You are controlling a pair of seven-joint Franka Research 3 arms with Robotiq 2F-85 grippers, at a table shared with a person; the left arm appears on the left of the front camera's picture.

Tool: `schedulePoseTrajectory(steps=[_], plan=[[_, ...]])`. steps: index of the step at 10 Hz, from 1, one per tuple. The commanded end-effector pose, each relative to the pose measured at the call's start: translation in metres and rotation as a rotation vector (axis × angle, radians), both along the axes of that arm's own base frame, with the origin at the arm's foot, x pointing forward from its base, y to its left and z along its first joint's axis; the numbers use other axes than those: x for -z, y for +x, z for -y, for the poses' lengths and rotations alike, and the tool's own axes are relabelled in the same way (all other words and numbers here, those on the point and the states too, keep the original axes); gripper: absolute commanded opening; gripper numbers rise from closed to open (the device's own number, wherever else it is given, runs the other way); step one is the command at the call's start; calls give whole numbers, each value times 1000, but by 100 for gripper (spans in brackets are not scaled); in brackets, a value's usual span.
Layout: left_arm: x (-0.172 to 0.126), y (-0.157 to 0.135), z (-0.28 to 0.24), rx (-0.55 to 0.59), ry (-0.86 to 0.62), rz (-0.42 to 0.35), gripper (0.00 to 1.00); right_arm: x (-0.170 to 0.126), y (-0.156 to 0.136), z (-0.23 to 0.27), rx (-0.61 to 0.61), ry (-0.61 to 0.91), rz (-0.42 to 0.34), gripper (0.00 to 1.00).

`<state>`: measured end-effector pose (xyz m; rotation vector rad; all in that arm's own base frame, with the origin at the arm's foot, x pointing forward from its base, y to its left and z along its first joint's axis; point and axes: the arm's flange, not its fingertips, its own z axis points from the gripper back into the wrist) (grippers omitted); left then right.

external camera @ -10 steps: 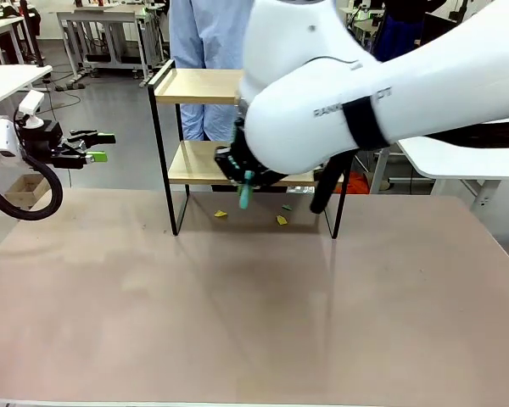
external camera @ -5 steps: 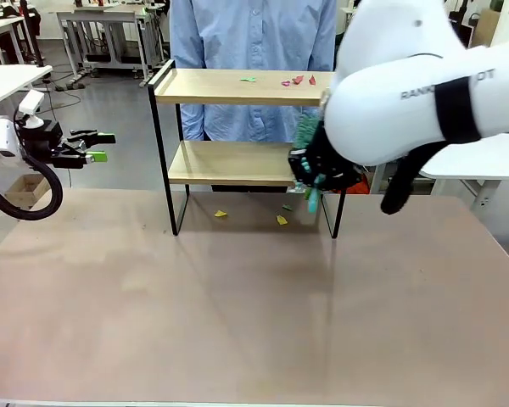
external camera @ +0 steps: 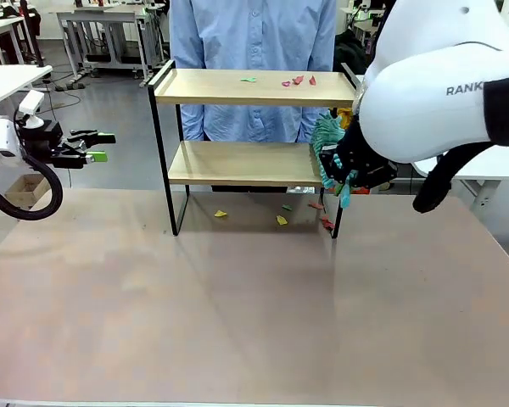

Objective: Clean the shelf.
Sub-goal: Clean the specific section of the Shelf indicated by the human with the Duster.

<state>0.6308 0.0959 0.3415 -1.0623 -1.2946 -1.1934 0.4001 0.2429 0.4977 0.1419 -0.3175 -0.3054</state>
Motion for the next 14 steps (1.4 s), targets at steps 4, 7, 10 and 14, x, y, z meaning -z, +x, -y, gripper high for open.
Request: schedulePoseTrajectory(steps=[4,7,10,14], plan=[[-3,0,1,0,7,4,100,-5,-5,-5,-129,29,21,13],[-3,0,1,0,7,4,100,-12,-16,-6,-470,129,10,13],[-3,0,1,0,7,4,100,-17,-32,4,-794,181,36,13],[-3,0,1,0,7,4,100,-18,-63,38,-1098,216,-38,13]])
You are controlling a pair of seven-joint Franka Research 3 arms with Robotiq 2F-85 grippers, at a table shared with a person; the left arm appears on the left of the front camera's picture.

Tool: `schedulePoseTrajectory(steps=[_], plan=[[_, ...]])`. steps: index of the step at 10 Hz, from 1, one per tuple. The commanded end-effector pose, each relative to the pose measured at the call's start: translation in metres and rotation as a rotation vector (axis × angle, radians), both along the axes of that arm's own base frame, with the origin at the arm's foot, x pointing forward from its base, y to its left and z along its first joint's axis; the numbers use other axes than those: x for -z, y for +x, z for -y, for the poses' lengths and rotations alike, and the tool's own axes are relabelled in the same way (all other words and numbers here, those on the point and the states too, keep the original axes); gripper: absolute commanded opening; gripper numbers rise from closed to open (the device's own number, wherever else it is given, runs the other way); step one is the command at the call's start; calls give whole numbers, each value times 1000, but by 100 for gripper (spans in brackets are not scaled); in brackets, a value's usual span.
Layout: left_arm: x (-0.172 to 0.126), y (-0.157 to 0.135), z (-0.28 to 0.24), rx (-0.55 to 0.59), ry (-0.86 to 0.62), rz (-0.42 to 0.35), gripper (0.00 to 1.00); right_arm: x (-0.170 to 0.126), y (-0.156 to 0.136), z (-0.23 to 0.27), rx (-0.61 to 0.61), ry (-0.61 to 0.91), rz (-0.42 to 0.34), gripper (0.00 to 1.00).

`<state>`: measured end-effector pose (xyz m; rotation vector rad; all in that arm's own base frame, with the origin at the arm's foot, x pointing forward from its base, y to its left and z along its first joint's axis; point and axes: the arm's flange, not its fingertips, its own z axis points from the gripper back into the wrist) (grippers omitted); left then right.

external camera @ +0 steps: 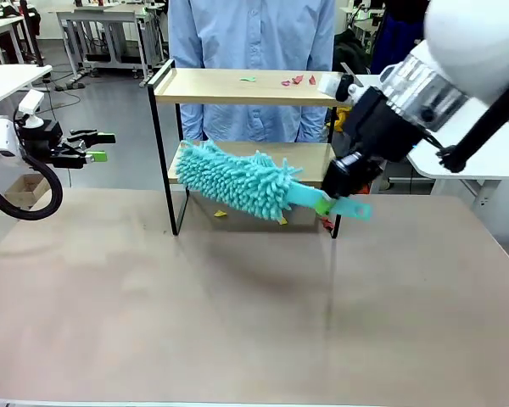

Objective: Clean the shelf.
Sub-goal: Clean the specific section of the Shelf indicated by the human with the Duster.

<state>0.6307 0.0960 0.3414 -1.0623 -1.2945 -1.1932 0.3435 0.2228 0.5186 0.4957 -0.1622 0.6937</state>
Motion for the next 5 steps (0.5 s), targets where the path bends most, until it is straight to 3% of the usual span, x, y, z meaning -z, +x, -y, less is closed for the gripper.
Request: schedulePoseTrajectory(steps=[1,5], plan=[[-3,0,1,0,7,4,100,5,-18,31,-88,-69,-20,13],[-3,0,1,0,7,4,100,-3,-68,125,-184,-249,-44,13]])
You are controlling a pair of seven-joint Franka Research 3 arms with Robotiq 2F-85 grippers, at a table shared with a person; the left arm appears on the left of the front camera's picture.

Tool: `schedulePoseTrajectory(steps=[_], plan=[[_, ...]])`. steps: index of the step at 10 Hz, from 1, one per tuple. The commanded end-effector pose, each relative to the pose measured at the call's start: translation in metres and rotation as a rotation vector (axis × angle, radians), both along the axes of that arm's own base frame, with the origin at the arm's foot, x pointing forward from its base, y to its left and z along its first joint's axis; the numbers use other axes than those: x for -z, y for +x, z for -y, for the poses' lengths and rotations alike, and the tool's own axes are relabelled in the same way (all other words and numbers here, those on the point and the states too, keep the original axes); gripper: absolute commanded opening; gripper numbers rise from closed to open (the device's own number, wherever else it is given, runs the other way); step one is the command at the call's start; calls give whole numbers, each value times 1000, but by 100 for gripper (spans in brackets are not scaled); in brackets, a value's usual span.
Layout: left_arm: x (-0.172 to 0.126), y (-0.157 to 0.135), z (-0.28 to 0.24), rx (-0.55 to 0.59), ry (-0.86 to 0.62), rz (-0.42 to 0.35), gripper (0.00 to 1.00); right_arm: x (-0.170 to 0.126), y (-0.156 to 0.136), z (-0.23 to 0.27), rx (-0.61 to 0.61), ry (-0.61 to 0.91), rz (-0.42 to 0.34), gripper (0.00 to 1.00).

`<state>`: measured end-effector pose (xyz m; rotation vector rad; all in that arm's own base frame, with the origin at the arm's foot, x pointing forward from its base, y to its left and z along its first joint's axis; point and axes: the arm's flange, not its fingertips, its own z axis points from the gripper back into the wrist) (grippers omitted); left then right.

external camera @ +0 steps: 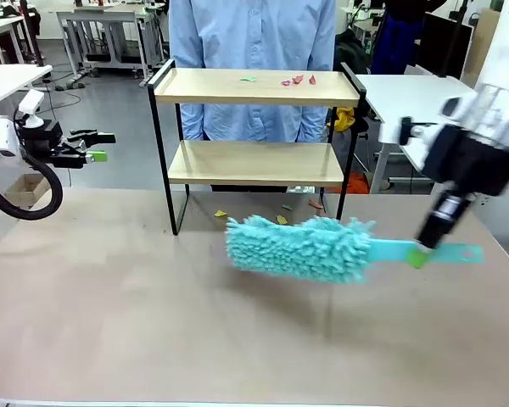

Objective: Clean the shelf.
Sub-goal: Clean the specific section of the Shelf indicated by the human with the Duster.

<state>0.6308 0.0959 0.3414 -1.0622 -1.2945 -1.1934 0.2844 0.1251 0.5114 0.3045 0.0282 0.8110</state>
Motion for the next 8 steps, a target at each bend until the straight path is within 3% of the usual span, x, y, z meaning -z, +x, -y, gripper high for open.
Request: schedulePoseTrajectory(steps=[1,3,5,6,8], plan=[[-3,0,1,0,6,4,100,-13,-18,44,-57,-56,24,13],[-3,0,1,0,6,4,100,-15,-30,66,-54,-112,-19,13],[-3,0,1,0,6,4,100,-11,-15,66,-60,-123,-78,13],[-3,0,1,0,6,4,100,-15,-33,66,-30,-114,-38,13],[-3,0,1,0,6,4,100,-15,-33,66,-30,-114,-38,13]])
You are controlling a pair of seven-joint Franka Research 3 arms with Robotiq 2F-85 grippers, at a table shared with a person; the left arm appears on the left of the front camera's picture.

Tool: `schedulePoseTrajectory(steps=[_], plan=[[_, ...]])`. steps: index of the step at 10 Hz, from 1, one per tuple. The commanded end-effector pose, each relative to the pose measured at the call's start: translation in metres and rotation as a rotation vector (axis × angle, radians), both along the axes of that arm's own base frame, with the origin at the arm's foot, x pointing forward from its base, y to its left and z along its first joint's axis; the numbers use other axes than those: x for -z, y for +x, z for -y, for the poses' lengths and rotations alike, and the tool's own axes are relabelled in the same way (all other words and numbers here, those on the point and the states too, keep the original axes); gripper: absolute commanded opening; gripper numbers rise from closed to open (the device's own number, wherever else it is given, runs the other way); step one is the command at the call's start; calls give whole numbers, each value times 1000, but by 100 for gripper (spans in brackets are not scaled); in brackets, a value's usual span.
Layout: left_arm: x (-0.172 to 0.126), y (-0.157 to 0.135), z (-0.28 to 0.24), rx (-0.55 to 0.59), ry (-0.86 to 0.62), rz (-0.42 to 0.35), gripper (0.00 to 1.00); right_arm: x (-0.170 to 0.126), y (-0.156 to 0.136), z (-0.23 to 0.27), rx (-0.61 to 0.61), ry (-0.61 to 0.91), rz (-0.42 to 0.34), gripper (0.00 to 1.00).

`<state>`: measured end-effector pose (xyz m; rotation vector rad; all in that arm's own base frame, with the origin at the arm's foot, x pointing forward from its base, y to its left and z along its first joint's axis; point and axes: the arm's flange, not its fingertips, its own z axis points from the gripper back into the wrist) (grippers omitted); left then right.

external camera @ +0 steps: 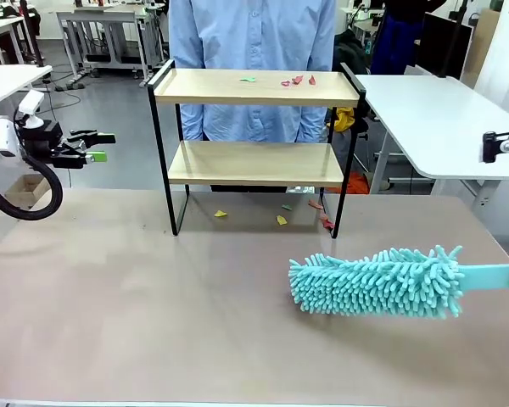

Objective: Clean the shelf.
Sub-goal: Clean the specific section of the Shelf indicated by the human with the Duster.

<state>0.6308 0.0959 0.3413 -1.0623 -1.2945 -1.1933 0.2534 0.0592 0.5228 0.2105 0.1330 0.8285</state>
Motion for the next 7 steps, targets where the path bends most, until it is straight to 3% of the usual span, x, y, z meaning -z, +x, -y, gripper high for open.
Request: schedulePoseTrajectory(steps=[1,7], plan=[[-3,0,1,0,7,4,100,-3,-2,0,1,9,16,13],[-3,0,1,0,7,4,100,-3,-2,0,1,9,16,13]])
